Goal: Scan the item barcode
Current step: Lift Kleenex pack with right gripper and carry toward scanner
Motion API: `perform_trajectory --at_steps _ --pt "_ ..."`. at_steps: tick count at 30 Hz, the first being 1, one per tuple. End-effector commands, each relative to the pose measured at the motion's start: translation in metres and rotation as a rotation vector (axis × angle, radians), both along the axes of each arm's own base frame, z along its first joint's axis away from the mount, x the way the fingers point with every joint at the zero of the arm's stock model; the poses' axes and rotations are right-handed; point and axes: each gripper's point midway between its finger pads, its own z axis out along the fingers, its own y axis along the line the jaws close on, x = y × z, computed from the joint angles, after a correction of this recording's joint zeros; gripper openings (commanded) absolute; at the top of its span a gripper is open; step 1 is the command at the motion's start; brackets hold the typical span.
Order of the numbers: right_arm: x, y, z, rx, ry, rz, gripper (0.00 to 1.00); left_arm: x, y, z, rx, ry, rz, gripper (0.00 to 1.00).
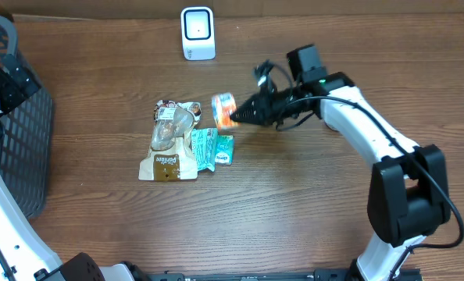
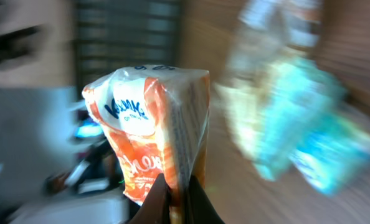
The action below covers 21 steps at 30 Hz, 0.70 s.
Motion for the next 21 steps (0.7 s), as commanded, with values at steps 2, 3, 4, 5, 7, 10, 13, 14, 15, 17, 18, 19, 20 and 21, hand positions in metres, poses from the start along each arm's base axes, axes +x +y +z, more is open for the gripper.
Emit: perform_trajectory --at_steps 2,3,4,5,7,10,13,14,15,17,18,19,20,21 --pt "-0.012 -0.01 0.071 0.314 0.0 0.142 0.04 0.0 0.0 0.003 0.02 -0.003 -0.014 1.0" --pt "-0.01 -0.013 0.073 0.32 0.006 0.138 0.04 0.0 0.0 0.003 0.02 -0.003 -0.014 1.0" --pt "-0.007 -0.016 0.075 0.322 0.017 0.131 0.04 0.0 0.0 0.003 0.02 -0.003 -0.014 1.0" --pt "-0.003 -0.019 0.076 0.322 0.028 0.121 0.04 0.0 0.0 0.003 0.02 -0.003 -0.014 1.0" --pt "0.004 -0.025 0.077 0.313 0.068 0.092 0.04 0.0 0.0 0.003 0.02 -0.003 -0.014 1.0" --pt "0.008 -0.031 0.077 0.306 0.109 0.068 0.04 0.0 0.0 0.003 0.02 -0.003 -0.014 1.0" --pt "0.008 -0.031 0.077 0.305 0.109 0.066 0.04 0.0 0.0 0.003 0.02 -0.003 -0.014 1.0" --pt "0.009 -0.031 0.076 0.3 0.107 0.06 0.04 0.0 0.0 0.003 0.02 -0.003 -0.014 1.0" --pt "0.011 -0.03 0.074 0.287 0.103 0.047 0.04 0.0 0.0 0.003 0.02 -0.003 -0.014 1.0" --pt "0.018 -0.03 0.067 0.251 0.091 0.008 0.04 0.0 0.0 0.003 0.02 -0.003 -0.014 1.0" --pt "0.023 -0.029 0.062 0.22 0.083 -0.024 0.04 0.0 0.0 0.003 0.02 -0.003 -0.014 1.0" --pt "0.029 -0.029 0.053 0.175 0.089 -0.069 0.04 0.0 0.0 0.003 0.02 -0.003 -0.014 1.0" --pt "0.032 -0.03 0.047 0.147 0.097 -0.094 0.04 0.0 0.0 0.003 0.02 -0.003 -0.014 0.99" --pt "0.039 -0.034 0.028 0.051 0.124 -0.175 0.04 0.0 0.0 0.003 0.02 -0.003 -0.014 1.0"
